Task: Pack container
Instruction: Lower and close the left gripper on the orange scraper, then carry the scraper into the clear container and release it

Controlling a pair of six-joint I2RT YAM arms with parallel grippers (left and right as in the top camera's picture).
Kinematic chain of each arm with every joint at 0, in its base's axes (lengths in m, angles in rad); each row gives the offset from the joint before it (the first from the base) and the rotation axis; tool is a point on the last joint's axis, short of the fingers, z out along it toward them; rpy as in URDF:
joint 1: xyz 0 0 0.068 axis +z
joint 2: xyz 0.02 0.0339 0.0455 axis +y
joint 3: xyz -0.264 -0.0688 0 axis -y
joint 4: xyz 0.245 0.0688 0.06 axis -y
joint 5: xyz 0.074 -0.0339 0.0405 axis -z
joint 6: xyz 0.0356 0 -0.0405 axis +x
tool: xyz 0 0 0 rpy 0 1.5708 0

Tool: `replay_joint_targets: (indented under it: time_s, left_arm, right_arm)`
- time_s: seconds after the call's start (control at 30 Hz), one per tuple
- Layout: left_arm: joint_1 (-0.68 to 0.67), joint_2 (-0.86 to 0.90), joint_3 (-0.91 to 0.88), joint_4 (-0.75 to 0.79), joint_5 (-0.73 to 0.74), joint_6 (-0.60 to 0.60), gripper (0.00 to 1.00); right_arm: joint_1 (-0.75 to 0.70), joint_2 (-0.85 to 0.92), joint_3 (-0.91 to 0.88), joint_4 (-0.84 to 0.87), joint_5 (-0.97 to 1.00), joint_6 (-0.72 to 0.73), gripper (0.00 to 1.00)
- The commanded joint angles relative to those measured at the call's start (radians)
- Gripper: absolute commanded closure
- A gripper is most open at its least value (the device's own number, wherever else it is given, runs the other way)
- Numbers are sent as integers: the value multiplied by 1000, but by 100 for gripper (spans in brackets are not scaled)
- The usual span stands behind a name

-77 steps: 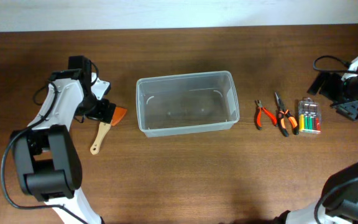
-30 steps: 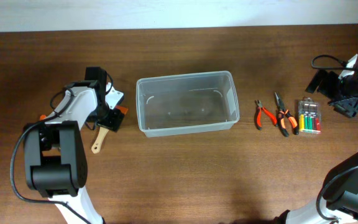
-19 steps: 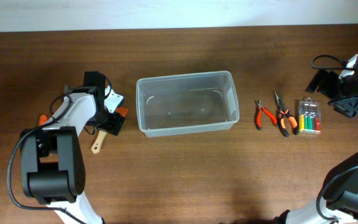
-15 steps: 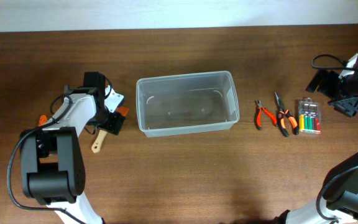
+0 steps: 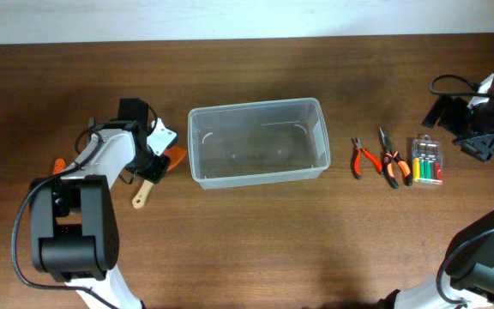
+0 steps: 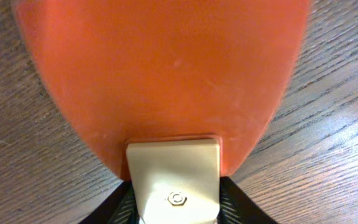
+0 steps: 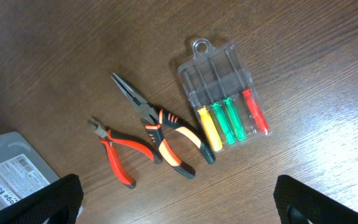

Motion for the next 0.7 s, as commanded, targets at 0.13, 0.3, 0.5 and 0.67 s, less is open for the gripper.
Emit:
replay_joint_targets:
  time_s: [0.13,0.3,0.5,0.67]
  left_arm:
    - [6,106,-35,-9,-131,-24,76]
    - [6,105,137,-157,-148,-42,98]
    - [-3,105,494,-396,-148,-43,98]
    - [-63,105,836,-560,-144,-15,98]
  right_arm:
    - [-4,8,23,3,13,8,2]
    - [-3,8,23,2,12,8,1]
    - [-3,8,23,1,12,8,1]
    - [-3,8,23,-5,12,8,1]
